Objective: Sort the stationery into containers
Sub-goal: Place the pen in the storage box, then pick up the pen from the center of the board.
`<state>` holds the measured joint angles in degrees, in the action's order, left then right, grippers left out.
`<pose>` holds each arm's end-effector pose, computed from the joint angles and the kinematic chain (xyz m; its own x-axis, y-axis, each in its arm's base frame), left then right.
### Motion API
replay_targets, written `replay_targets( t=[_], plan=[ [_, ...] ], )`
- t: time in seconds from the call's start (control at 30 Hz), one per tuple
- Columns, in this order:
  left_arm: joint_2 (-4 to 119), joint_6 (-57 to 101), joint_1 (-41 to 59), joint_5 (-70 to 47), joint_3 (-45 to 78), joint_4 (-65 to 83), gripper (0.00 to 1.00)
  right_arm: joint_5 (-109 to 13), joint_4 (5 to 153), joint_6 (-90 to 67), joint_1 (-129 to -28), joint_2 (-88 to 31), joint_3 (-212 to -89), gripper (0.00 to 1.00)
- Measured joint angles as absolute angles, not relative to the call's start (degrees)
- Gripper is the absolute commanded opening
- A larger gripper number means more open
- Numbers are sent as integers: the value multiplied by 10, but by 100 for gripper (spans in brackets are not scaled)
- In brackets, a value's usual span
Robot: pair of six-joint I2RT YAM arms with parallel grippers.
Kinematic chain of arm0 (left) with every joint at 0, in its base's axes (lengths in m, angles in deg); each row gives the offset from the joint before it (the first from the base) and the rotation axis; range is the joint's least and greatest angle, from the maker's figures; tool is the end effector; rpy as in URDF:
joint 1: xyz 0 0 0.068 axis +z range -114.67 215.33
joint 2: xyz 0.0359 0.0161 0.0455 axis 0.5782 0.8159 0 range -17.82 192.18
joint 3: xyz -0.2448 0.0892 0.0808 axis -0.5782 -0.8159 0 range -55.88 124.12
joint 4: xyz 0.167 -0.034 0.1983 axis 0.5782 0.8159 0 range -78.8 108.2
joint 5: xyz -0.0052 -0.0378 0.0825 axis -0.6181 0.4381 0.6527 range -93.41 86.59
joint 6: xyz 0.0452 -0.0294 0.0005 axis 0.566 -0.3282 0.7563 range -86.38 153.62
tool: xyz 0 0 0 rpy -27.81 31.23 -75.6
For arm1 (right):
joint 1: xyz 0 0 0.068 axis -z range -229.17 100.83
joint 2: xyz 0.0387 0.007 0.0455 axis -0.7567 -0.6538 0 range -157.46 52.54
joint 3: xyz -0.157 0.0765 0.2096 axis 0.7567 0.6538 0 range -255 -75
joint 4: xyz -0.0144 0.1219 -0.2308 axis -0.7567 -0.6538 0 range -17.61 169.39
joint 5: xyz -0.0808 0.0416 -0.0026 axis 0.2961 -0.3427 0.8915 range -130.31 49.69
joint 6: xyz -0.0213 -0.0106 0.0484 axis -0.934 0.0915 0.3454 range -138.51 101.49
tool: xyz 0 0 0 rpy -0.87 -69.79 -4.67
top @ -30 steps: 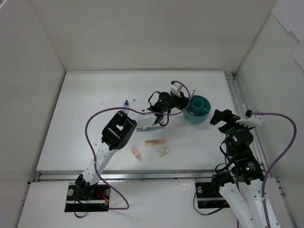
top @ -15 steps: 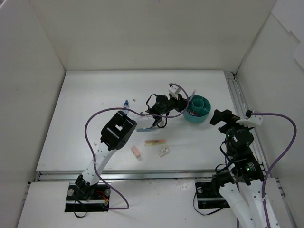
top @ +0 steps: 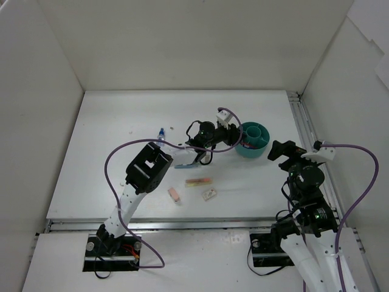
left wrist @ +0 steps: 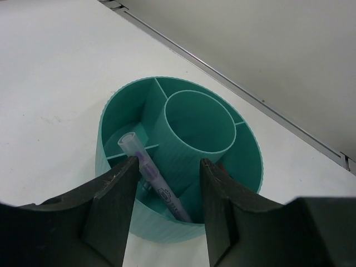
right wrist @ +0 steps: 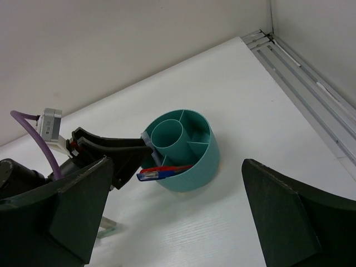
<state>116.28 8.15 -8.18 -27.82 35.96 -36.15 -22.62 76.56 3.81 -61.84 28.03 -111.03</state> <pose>0.3754 -0.3764 0.1922 -0.3400 -0.2174 -0.9150 0.8631 0.3141 -0.3954 0.1141 0.0145 0.3471 0.1683 0.4087 -0.8970 0.0218 0.9082 0.4179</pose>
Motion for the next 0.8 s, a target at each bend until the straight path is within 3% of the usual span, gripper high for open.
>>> replay_targets(
  t=[0.07,0.13,0.17,0.2,0.27,0.5,0.67,0.8],
  plan=[
    [1158,81,-82,-278,354,-361,44,-228,766,38,-618,280,-1110,98],
    [1151,84,-82,-279,345,-360,54,-233,766,38,-618,280,-1110,98],
    [1143,86,-82,-280,338,-356,63,-237,766,36,-618,280,-1110,98],
    [1135,90,-82,-282,331,-353,63,-243,766,33,-618,280,-1110,98],
    [1111,95,-81,-286,310,-345,99,-257,769,26,-618,276,-1110,98],
    [982,83,-48,-354,251,-337,100,-339,779,-13,-619,215,-1116,98],
    [866,43,41,-421,169,-349,100,-429,779,-65,-623,152,-1134,98],
    [760,44,109,-410,80,-261,100,-487,777,-125,-680,73,-1175,98]
  ],
)
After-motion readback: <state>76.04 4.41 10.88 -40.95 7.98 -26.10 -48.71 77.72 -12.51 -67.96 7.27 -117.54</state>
